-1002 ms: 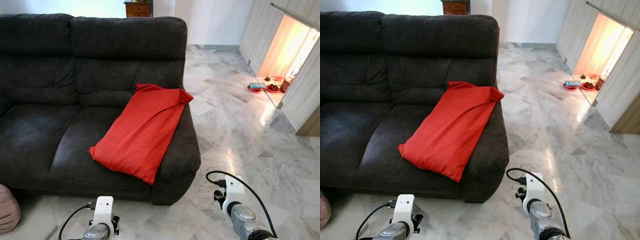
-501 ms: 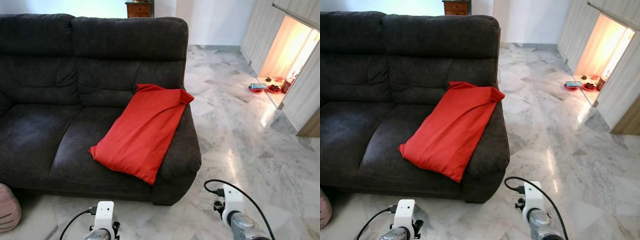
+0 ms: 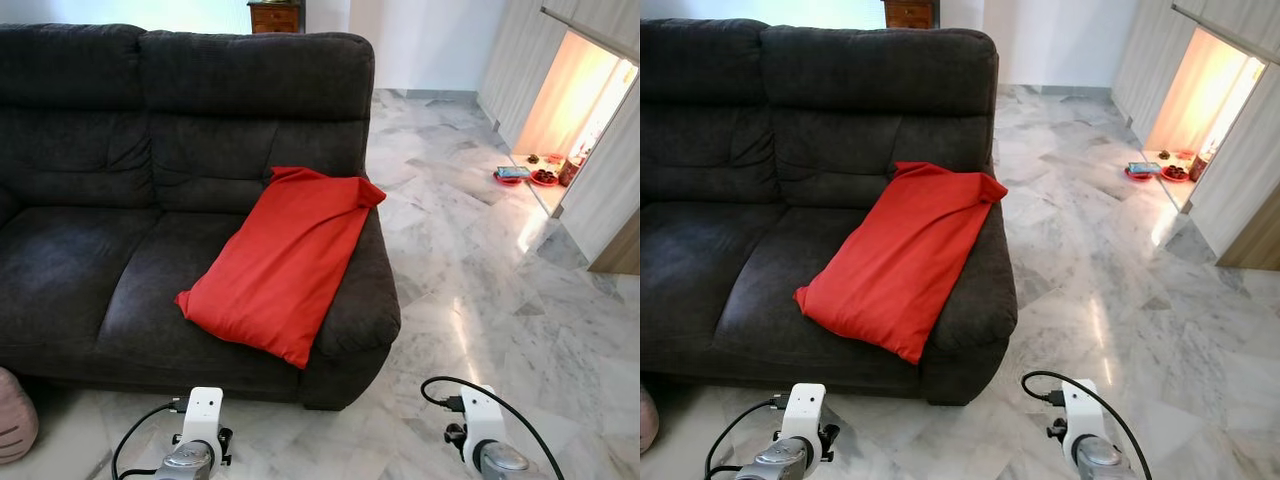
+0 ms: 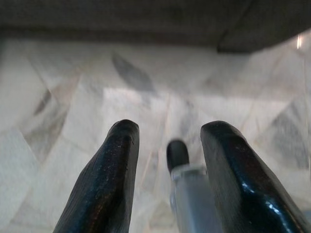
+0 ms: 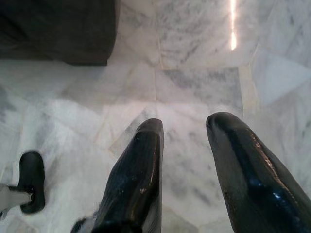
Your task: Move the pillow to the sofa from floor
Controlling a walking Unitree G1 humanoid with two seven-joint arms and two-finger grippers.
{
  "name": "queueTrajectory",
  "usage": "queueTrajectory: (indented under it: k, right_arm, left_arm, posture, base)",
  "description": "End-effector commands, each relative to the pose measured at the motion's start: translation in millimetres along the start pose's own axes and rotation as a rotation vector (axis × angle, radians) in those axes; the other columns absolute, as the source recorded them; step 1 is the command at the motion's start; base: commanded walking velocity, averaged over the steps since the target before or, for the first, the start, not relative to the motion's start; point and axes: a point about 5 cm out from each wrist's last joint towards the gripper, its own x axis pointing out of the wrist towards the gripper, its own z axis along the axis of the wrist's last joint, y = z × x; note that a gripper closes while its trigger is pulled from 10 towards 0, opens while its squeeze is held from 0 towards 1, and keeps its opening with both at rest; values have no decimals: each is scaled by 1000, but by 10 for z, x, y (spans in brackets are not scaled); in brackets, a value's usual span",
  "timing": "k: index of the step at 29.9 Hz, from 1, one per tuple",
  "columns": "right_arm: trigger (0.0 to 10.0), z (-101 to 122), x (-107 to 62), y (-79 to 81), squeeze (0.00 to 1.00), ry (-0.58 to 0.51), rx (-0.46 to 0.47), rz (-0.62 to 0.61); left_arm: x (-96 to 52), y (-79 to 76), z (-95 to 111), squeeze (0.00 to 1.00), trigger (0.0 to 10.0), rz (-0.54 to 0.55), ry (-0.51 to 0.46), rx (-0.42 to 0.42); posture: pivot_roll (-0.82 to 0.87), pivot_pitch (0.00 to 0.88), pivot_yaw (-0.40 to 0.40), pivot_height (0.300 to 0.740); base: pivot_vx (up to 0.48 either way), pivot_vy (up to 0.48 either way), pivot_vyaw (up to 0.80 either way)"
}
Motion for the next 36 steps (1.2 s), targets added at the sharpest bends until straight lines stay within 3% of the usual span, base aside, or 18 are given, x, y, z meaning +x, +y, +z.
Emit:
queueTrajectory:
  k: [1,3,8,12,31,36]
  right_arm:
    - [10000,-44,-3,0,0,20,-13,-5]
    - [10000,-54,-3,7,0,24,27,0]
    - [10000,-18,4,49,0,15,27,19]
    - [10000,-211,-31,-29,0,37,38,22]
    - [10000,-193,-29,4,0,20,29,56]
    - [10000,-192,-28,5,0,20,33,55]
  left_arm:
    - [-11,8,-73,0,10000,-9,21,45]
    - [-5,16,-39,0,10000,-12,15,39]
    - [-9,35,-64,0,10000,-10,24,43]
    - [-15,44,-95,0,10000,-11,28,54]
    - [-18,74,-105,0,10000,-7,32,57]
    - [-17,77,-103,0,10000,-7,32,58]
  posture:
    - [-28,0,-38,740]
    - [-32,0,-32,740]
    - [-41,0,-25,740]
    - [-37,0,-26,740]
    - [-40,0,-17,740]
    - [-40,1,-17,740]
  base:
    - [0,0,0]
    - [0,0,0]
    - [0,0,0]
    - [0,0,0]
    - [0,0,0]
    - [0,0,720]
